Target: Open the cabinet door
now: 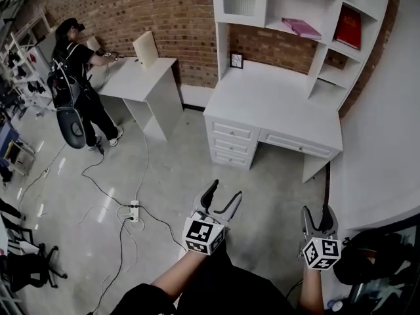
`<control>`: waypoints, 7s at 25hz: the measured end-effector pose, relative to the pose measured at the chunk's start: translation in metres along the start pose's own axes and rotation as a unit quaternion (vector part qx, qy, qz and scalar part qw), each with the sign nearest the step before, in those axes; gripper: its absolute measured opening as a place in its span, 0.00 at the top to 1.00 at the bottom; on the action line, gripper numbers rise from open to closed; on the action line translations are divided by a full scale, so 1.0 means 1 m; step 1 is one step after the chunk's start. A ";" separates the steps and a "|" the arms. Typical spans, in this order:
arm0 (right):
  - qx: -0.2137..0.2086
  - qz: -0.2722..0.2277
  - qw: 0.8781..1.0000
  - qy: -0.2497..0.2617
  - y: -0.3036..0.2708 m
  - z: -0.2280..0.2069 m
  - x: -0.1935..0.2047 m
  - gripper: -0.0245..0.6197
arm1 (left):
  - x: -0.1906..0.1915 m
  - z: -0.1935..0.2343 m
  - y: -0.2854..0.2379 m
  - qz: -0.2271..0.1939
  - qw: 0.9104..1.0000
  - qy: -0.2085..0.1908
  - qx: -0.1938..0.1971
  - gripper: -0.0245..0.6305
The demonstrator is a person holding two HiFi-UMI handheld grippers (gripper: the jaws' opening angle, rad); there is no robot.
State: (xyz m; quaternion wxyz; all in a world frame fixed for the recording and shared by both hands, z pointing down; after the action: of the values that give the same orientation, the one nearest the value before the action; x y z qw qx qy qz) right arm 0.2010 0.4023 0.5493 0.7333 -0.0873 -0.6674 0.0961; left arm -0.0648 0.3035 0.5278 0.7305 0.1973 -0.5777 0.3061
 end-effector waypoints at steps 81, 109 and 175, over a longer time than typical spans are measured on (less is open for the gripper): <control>-0.035 -0.048 0.998 -0.004 -0.638 -0.223 -0.180 0.50 | -0.163 0.220 -0.620 -0.039 0.999 -0.010 -0.033 0.51; -0.057 -0.059 0.996 -0.029 -0.722 -0.200 -0.228 0.50 | -0.362 0.225 -0.701 -0.110 0.990 -0.067 0.057 0.51; -0.143 -0.112 0.983 -0.004 -0.745 -0.100 -0.306 0.50 | -0.539 0.205 -0.734 -0.190 0.973 -0.126 0.039 0.84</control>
State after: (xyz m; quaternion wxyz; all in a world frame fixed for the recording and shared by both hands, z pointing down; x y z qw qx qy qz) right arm 0.2907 -0.3964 0.4367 0.7166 -0.1156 -0.6827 -0.0834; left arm 0.2045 -0.4858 0.1079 0.6882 0.3688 -0.6049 0.1561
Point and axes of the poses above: the fingertips, and each gripper's own axes: y backward along the fingers, z to its left, x out of its underside, the point moved 1 cm from there along y, backward along the fingers, and after that the axes turned 8 degrees about y, right-handed, at the moved point
